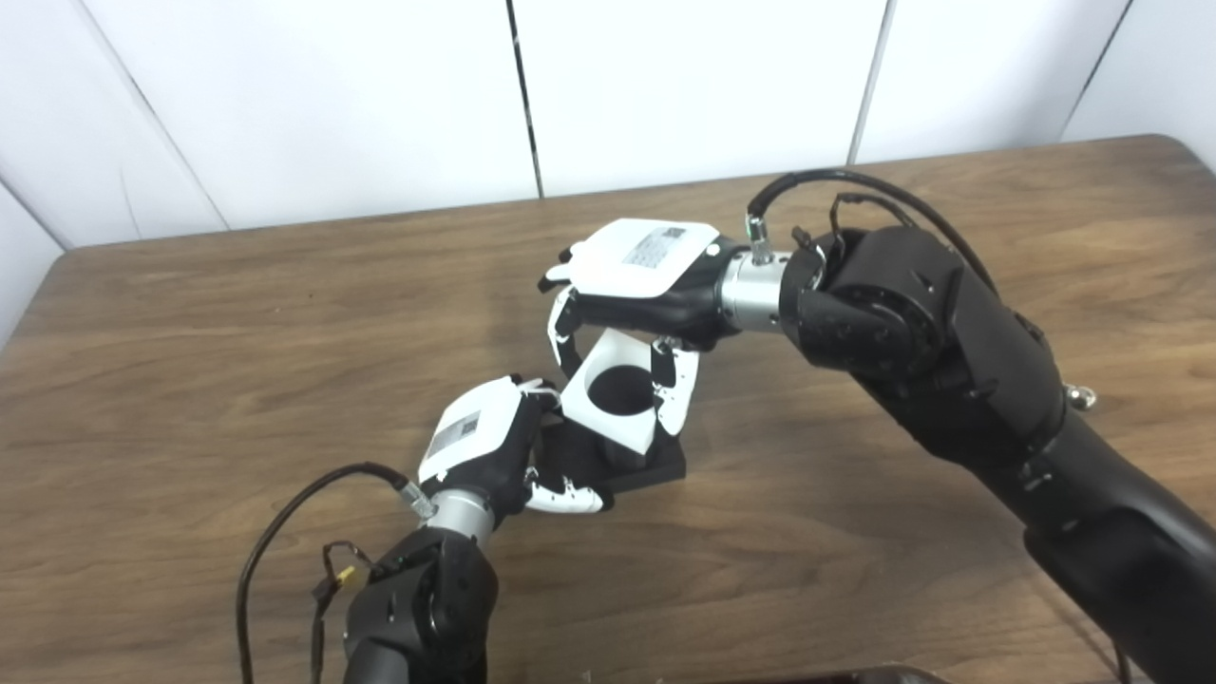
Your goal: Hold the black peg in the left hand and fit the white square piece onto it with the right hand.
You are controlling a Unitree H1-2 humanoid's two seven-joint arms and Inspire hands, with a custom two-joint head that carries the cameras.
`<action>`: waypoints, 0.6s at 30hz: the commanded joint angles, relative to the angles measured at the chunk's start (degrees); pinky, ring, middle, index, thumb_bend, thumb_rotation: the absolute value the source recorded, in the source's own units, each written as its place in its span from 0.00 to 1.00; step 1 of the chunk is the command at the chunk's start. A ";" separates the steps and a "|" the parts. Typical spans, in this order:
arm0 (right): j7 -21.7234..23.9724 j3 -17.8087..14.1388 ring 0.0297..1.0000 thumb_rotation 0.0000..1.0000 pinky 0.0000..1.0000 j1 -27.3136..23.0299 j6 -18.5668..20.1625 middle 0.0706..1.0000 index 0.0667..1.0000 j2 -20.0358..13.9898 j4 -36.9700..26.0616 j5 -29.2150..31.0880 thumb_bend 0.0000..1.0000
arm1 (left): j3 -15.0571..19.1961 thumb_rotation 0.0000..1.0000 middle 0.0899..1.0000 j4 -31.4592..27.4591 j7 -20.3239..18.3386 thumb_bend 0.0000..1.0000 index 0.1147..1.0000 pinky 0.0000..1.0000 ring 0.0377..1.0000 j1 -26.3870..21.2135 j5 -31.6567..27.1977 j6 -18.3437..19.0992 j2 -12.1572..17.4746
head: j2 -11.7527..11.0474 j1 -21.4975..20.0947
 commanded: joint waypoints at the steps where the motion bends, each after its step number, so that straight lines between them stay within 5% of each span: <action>1: -1.38 -0.56 0.95 0.13 1.00 -1.25 -1.35 0.75 0.45 -0.34 -0.36 -0.28 0.52 | -1.25 0.06 0.91 1.10 -1.45 0.52 0.42 1.00 1.00 1.43 -0.28 0.21 -0.04 | 0.12 0.01; 18: -3.36 -1.39 0.94 0.13 1.00 -2.01 -3.82 0.75 0.45 -0.44 4.19 0.14 0.52 | -0.97 0.06 0.91 0.72 -1.96 0.52 0.42 1.00 1.00 1.55 0.30 0.21 -1.09 | 0.54 0.18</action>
